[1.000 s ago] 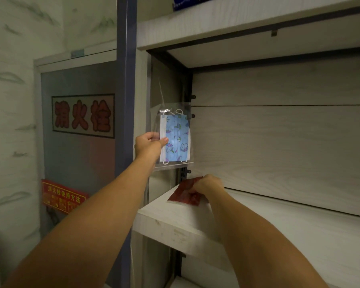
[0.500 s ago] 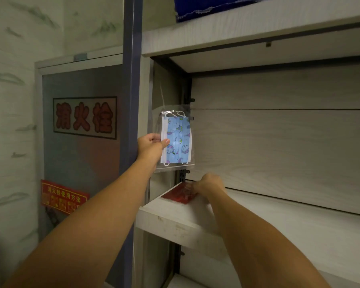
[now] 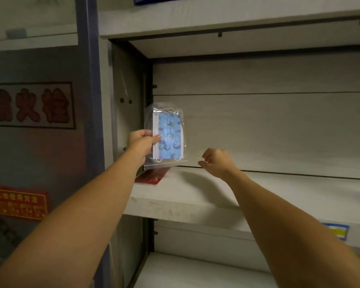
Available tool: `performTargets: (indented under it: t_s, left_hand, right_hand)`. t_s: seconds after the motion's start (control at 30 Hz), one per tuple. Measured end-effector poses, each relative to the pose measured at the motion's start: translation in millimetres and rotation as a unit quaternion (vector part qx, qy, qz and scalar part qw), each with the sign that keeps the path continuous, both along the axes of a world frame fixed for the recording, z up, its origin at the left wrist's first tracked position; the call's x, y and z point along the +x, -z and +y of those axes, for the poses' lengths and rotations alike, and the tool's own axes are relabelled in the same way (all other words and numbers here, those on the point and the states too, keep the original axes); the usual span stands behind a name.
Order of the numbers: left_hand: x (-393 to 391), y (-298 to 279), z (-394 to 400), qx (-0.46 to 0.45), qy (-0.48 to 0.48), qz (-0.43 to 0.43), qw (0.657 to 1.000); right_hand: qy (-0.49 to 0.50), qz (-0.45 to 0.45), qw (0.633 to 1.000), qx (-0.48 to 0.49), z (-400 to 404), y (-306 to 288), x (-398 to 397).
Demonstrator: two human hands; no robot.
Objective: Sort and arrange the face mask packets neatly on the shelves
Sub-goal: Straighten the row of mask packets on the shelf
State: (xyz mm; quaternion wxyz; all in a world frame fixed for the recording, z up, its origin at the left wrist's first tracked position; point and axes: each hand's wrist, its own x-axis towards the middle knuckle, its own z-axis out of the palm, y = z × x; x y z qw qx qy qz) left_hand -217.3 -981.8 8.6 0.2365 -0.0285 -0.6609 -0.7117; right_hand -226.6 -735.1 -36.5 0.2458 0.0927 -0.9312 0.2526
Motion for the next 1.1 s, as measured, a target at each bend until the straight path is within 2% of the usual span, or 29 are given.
performTargets:
  t_s: [0.33,0.5,0.7,0.83,0.97,1.1]
  left_hand:
    - [2,13,37,-0.013,0.086,-0.031,0.996]
    - [0,18,40,-0.021,0.064,-0.059,0.996]
    - [-12,47,44,-0.097,0.021,-0.117,0.988]
    - [-33,54,54,-0.170,0.036,-0.128,0.977]
    - [-41,58,62,-0.310,0.003,-0.143,0.940]
    - [-43,63,62,-0.502,-0.047,-0.172,0.846]
  right_hand:
    - [0.021,0.046,0.998,0.024,43,-7,31]
    - [0.014,0.047,0.998,0.043,54,1,37]
    - [0.013,0.035,0.998,0.058,57,17,44]
    - [0.039,0.036,0.997,0.049,66,12,41]
    - [0.078,0.043,0.995,0.040,74,11,36]
    - [0.096,0.039,0.994,0.027,76,19,34]
